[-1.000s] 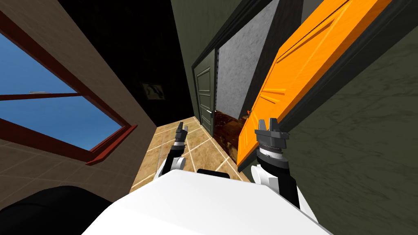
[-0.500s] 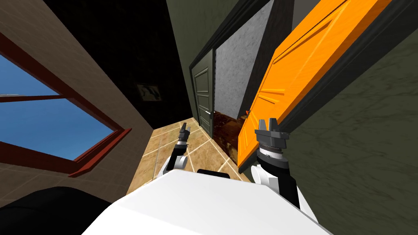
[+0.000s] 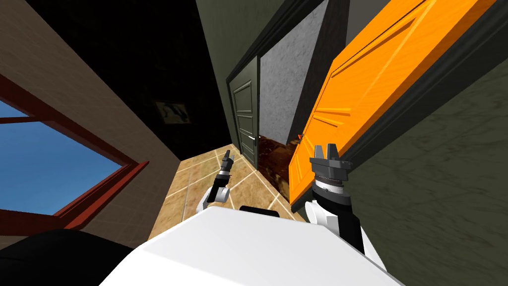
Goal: Push the door open
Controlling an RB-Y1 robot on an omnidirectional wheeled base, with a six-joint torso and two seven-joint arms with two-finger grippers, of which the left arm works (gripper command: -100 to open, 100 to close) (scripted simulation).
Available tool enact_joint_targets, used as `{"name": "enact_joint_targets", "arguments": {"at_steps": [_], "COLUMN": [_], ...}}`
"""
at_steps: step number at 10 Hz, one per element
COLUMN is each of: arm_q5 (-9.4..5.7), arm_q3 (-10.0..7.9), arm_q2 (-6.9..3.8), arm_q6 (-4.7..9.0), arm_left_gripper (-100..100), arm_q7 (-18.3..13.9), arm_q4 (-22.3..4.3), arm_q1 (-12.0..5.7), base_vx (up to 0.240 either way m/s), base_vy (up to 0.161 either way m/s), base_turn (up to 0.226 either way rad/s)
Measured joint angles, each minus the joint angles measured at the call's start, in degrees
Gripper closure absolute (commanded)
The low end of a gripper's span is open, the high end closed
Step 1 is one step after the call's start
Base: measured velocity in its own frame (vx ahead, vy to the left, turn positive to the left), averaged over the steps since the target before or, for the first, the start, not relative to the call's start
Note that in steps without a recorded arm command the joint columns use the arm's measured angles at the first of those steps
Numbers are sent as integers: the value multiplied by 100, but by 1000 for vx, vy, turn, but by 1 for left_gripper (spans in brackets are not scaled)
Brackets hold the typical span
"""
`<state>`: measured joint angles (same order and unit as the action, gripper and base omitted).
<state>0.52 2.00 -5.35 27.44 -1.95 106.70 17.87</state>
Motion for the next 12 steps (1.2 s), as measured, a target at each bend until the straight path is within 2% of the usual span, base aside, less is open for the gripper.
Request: {"name": "enact_joint_targets", "arguments": {"at_steps": [12], "arm_q5": [563], "arm_q3": [69], "arm_q2": [-354], "arm_q6": [210], "arm_left_gripper": [-100], "arm_q7": [-970], "arm_q4": [-1920], "arm_q1": [-1209], "base_vx": [82], "base_vy": [90], "base_turn": [-109]}}
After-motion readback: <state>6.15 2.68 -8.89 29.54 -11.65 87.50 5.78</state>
